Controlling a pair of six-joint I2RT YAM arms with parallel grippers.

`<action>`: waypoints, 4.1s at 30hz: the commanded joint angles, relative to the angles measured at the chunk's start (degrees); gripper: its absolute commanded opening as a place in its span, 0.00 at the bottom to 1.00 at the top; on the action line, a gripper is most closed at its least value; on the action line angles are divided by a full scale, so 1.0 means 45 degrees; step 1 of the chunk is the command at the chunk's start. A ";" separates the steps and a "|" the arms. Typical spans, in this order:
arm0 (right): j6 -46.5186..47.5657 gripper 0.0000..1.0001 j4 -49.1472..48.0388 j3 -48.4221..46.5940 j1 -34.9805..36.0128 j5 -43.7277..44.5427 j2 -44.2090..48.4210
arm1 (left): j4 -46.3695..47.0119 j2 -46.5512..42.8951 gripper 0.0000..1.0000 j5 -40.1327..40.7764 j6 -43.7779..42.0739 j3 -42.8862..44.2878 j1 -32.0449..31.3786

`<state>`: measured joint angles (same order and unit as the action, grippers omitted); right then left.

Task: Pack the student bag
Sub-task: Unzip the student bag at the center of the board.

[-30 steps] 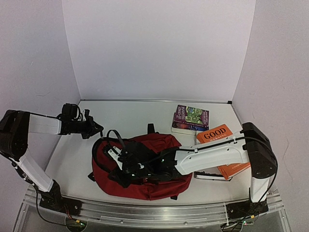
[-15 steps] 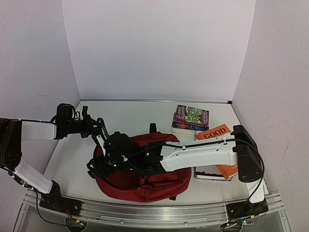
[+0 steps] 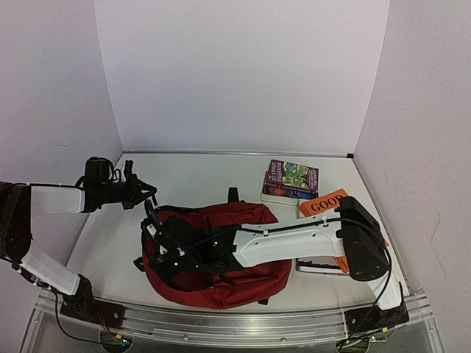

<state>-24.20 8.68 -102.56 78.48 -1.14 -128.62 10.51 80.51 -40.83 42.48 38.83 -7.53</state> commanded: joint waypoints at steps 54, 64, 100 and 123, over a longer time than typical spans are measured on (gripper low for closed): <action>-0.1943 0.00 -0.3090 0.6174 -0.0171 0.4995 0.6843 | -0.1738 0.4457 0.54 0.2886 -0.1398 0.5502 -0.1425; -0.4403 0.00 -0.2905 0.7429 -0.2107 0.4727 0.7030 | -0.4825 0.0048 0.82 0.4324 0.0178 0.1509 -0.1419; -0.4857 0.00 -0.2258 0.7979 -0.4492 0.5829 0.7803 | -0.7286 -0.4383 0.00 0.4342 0.1746 -0.0660 -0.1444; -0.6395 0.00 -0.3214 1.1058 -0.6550 0.3052 0.6540 | -0.3232 0.2538 0.11 -0.0700 -0.1511 0.3830 0.3108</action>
<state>-55.63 -5.59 -52.80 50.47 13.74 -98.32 -13.25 91.23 -40.05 37.75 51.14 4.54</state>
